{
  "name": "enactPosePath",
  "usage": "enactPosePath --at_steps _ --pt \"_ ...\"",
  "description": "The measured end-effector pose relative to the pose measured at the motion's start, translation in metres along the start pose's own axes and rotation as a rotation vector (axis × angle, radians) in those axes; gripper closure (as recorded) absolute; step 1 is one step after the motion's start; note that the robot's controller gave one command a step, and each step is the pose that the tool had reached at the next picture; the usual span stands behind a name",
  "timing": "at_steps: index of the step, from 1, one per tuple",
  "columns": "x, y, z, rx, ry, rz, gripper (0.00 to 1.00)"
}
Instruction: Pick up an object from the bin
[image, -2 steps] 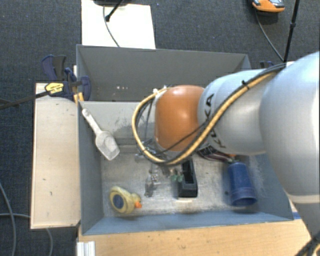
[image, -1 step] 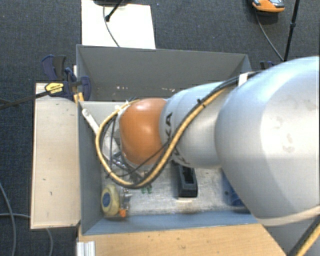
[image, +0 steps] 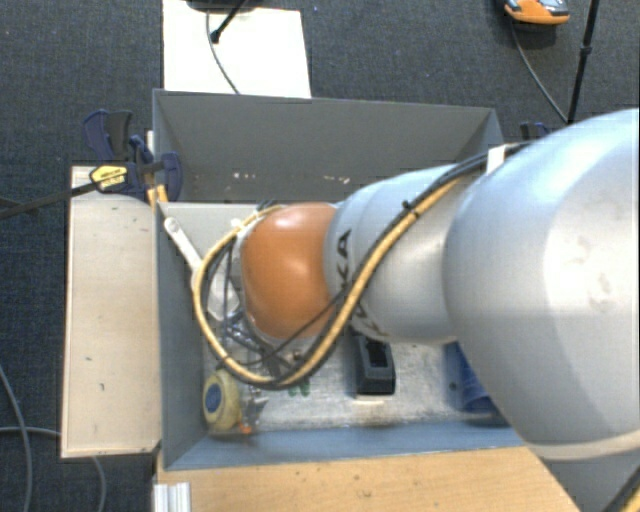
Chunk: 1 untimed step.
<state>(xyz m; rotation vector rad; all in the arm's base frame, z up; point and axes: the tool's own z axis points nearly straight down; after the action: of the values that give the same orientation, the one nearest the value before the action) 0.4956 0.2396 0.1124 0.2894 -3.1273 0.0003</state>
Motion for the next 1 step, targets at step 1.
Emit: enactPosePath --at_steps 1 --pt "0.0080 0.0082 0.0216 -0.001 -0.002 -0.263 0.00"
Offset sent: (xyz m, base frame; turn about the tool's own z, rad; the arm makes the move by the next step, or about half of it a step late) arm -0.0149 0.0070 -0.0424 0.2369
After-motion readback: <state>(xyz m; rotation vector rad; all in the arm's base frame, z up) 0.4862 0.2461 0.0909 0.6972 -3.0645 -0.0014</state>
